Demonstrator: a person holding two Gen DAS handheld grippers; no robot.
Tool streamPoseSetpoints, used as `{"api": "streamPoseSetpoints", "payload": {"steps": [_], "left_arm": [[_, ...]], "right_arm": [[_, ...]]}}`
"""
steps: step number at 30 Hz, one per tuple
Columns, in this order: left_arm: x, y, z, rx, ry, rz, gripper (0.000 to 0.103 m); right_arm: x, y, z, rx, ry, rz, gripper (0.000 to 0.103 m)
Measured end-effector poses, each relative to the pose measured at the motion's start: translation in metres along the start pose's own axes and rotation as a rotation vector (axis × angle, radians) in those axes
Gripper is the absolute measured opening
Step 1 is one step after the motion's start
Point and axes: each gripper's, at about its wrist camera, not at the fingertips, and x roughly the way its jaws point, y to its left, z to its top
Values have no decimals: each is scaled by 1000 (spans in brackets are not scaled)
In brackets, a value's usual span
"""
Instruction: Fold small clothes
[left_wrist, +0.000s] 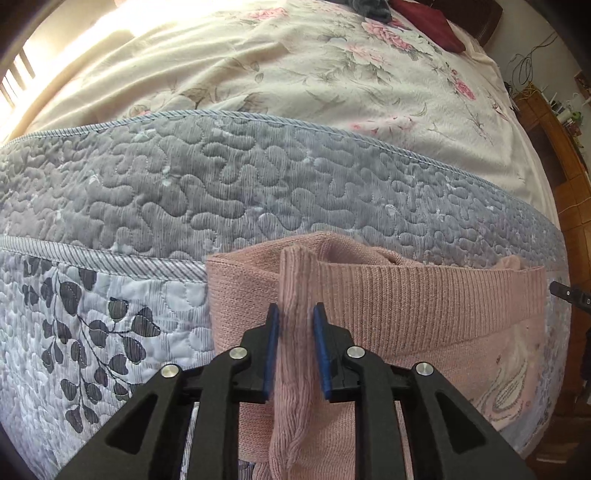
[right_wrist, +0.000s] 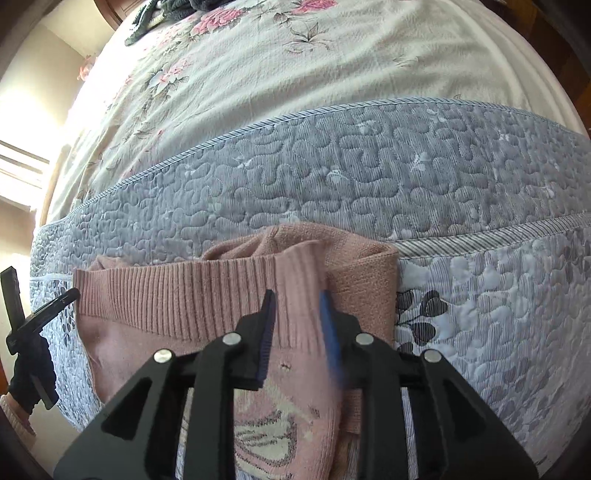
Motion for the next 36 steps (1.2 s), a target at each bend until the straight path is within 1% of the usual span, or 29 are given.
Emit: {"api": "streamPoseSetpoints", "payload": {"steps": [3, 4, 5, 7, 9, 10, 13, 16, 19, 21, 22, 24, 26, 30, 32, 33, 34, 35, 36], "left_arm": [[-8, 9, -15, -12, -9, 13, 22], [-13, 11, -22, -14, -16, 15, 26], [-18, 13, -30, -10, -23, 26, 27], [-30, 8, -48, 21, -34, 20, 27], [-39, -3, -71, 65, -34, 15, 30], [-42, -11, -82, 87, -25, 12, 31], [-43, -31, -114, 128, 2, -12, 32], [-35, -45, -135, 131, 31, -16, 32], [-24, -53, -146, 139, 53, 2, 32], [-14, -55, -148, 151, 83, 25, 32], [-9, -54, -150, 150, 100, 31, 32], [-1, -49, -151, 134, 125, 39, 32], [5, -46, -151, 120, 137, 34, 32], [7, -43, -149, 109, 151, 23, 32], [6, -44, -148, 107, 156, 23, 32], [3, -45, -147, 108, 154, 25, 32], [-1, -46, -144, 108, 144, 25, 32], [-7, -47, -140, 109, 127, 22, 32], [-12, -48, -133, 112, 108, 13, 33]], "right_arm": [[-9, -7, -21, -5, 0, 14, 29], [-13, -10, -31, -12, 0, 19, 33], [-17, -11, -42, -20, 6, 22, 38], [-24, -13, -67, -35, 21, 43, 43], [-24, -15, -95, -36, 55, 73, 44], [-22, -15, -108, -40, 76, 74, 44], [-11, -15, -142, -48, 127, 44, 44], [4, -22, -162, 16, 166, 71, 42], [11, -26, -169, 63, 189, 115, 11], [9, -27, -167, 76, 188, 123, 9], [8, -26, -166, 71, 191, 115, 9], [10, -25, -166, 50, 208, 71, 9], [16, -26, -166, 49, 230, 52, 9], [26, -27, -161, 58, 248, 40, 9], [25, -28, -161, 61, 252, 46, 12], [22, -28, -160, 63, 251, 52, 14], [18, -28, -158, 71, 240, 66, 21], [11, -30, -156, 78, 211, 83, 29], [3, -30, -152, 83, 175, 99, 34]]}}
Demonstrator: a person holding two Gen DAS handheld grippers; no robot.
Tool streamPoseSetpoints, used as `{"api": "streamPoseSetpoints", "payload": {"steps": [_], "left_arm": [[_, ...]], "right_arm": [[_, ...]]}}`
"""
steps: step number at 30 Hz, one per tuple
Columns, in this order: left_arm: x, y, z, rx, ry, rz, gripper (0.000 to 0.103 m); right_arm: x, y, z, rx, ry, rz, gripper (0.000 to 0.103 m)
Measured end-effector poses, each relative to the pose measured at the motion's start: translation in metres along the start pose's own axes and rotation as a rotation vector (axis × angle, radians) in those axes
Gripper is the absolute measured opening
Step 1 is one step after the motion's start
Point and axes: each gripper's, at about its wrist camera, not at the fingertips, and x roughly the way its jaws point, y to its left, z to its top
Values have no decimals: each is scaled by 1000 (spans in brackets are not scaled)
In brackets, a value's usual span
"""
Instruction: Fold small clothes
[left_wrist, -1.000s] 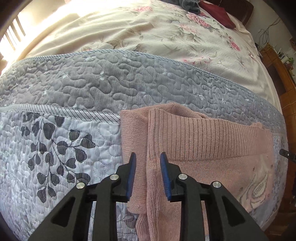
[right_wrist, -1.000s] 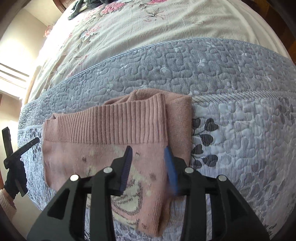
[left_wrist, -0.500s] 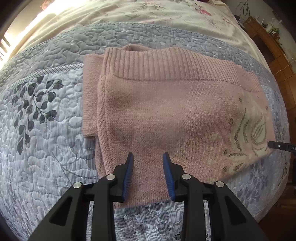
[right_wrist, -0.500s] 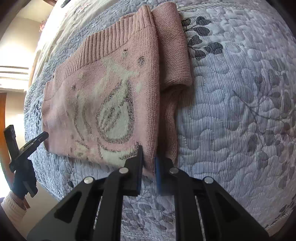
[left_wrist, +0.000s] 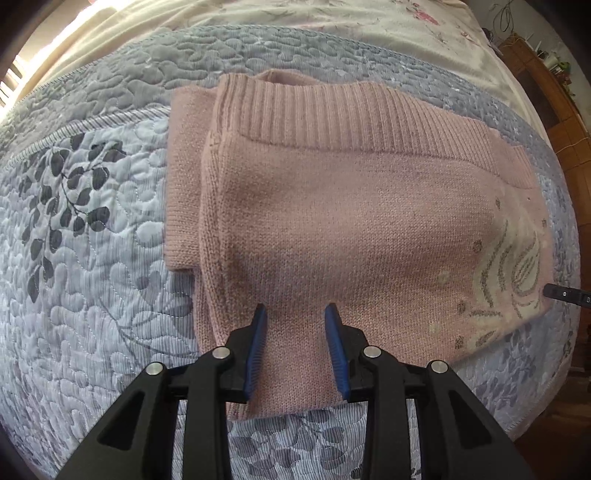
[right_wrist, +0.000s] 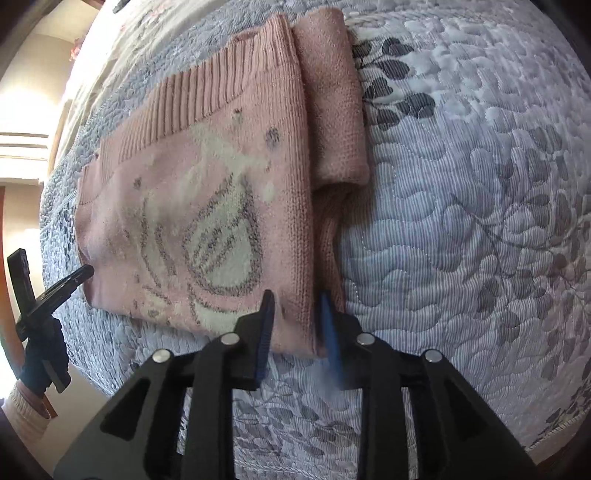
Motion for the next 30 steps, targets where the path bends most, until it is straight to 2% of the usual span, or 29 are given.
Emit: {"api": "streamPoseSetpoints", "payload": {"steps": [2, 3, 10, 15, 18, 20, 23, 30], "left_arm": [[-12, -6, 7, 10, -39, -8, 40], [-15, -9, 11, 15, -55, -13, 41], [-9, -32, 45, 1, -77, -31, 43], [15, -31, 57, -28, -45, -26, 43], [27, -31, 57, -27, -18, -17, 43], [30, -32, 56, -22, -14, -13, 43], [33, -32, 56, -24, -11, -18, 45], [37, -29, 59, -33, -5, -28, 46]], "right_arm": [[-15, -3, 7, 17, -57, 19, 59], [-18, -5, 12, 28, -75, 29, 62], [-2, -26, 52, 85, -54, 42, 62], [17, -31, 73, 112, -21, 79, 62], [24, -34, 81, 135, -12, 124, 56], [27, -33, 84, 124, -8, 135, 42], [29, -30, 86, 106, -10, 134, 35], [33, -24, 85, 103, -12, 117, 33]]}}
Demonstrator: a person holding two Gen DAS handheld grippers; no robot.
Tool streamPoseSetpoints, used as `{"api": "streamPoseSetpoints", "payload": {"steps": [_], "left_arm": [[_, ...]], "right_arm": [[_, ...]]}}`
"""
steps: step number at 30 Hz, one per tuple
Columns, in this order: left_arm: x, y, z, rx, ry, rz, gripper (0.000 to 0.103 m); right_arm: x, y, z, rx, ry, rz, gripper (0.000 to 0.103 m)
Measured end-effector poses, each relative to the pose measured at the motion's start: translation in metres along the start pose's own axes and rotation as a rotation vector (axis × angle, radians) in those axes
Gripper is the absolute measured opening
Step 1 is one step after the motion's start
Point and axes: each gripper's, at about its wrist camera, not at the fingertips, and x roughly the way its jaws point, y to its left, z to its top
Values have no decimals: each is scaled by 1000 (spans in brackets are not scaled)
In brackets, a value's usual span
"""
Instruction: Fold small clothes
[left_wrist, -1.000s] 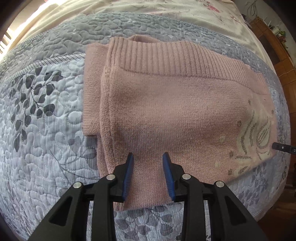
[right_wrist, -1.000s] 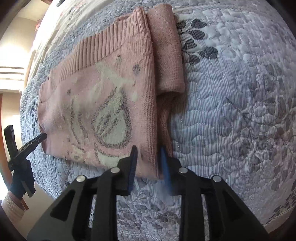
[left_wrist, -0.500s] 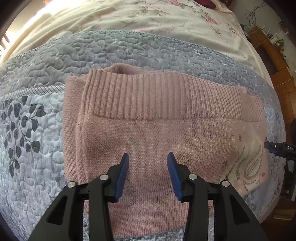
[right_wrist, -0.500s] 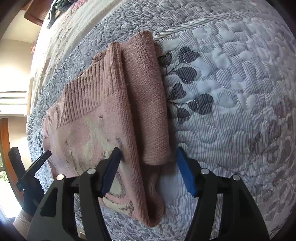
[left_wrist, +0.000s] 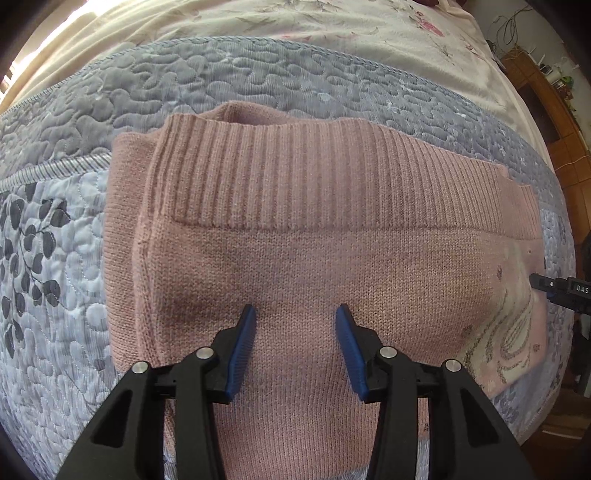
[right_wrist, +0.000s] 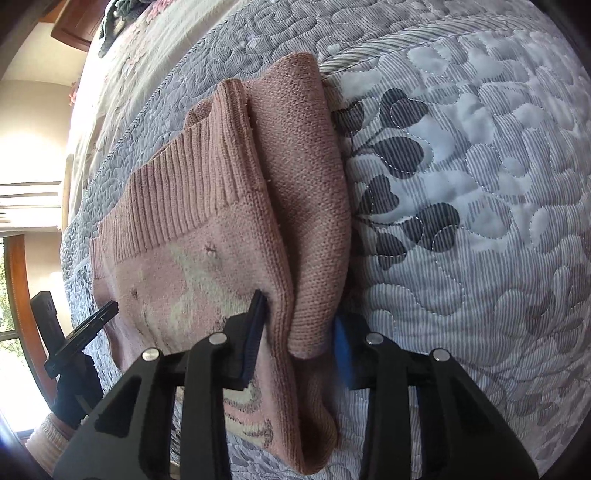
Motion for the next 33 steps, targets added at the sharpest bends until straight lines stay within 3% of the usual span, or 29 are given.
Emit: {"api": "streamPoseSetpoints", "payload": {"steps": [9, 14, 16, 21, 27, 33], "left_arm": [[1, 1, 0, -5, -2, -18, 46], [-16, 2, 1, -14, -8, -52, 46], [-29, 0, -2, -7, -33, -82, 46], [-54, -5, -11, 1, -65, -151, 47], [-65, -3, -13, -31, -78, -215, 47], [-71, 9, -13, -82, -91, -255, 47]], "right_arm": [[-3, -3, 0, 3, 0, -7, 32], [-27, 16, -5, -25, -41, 11, 21], [-41, 32, -10, -47, -60, 74, 19], [-59, 95, -24, -169, -75, 132, 18], [-29, 174, -33, -336, -12, 90, 17], [24, 210, -43, -399, 68, 18, 16]]}}
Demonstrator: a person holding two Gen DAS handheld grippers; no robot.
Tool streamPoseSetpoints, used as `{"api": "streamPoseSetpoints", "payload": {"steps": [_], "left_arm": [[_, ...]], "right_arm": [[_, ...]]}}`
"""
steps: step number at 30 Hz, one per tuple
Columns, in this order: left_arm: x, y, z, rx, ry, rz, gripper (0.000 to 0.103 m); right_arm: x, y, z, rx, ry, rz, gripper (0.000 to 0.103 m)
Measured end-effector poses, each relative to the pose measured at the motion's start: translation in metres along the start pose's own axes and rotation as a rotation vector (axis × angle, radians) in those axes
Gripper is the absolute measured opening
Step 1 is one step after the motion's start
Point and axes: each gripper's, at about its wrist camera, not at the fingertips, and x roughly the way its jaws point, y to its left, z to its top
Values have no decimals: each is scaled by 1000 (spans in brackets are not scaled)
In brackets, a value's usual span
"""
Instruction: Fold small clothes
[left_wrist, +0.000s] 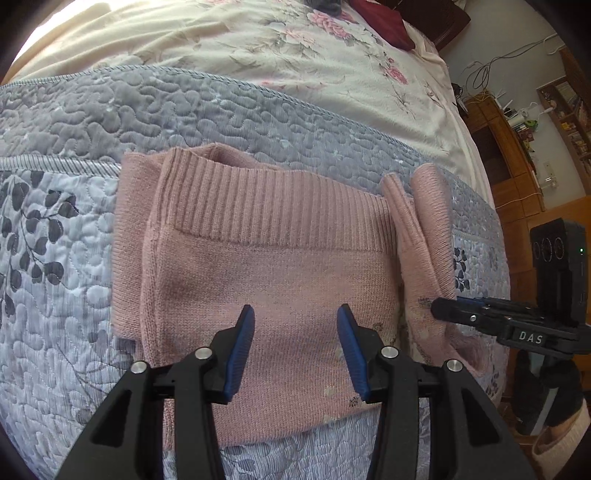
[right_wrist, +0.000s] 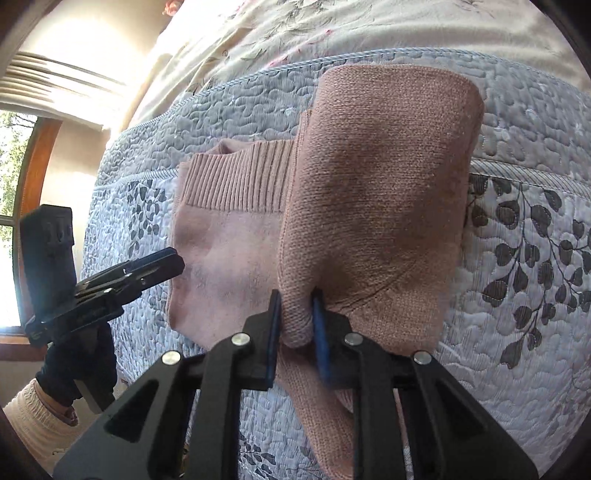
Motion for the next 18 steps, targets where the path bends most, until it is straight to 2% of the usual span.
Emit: {"api": "streamPoseSetpoints", "payload": {"steps": [4, 9, 11, 15, 18], "left_arm": [[-1, 4, 1, -41, 0, -39, 47], [6, -2, 5, -75, 19, -93, 47], [11, -7, 8, -90, 29, -122, 47], [21, -23, 11, -89, 46, -176, 48], [32, -41, 13, -77, 65, -212, 53]], "right_arm": [[24, 3, 3, 28, 26, -3, 18], [30, -1, 6, 67, 36, 58, 33], [18, -3, 5, 78, 32, 88, 37], [-23, -7, -1, 89, -31, 133, 38], [-53, -21, -11, 94, -89, 74, 42]]}}
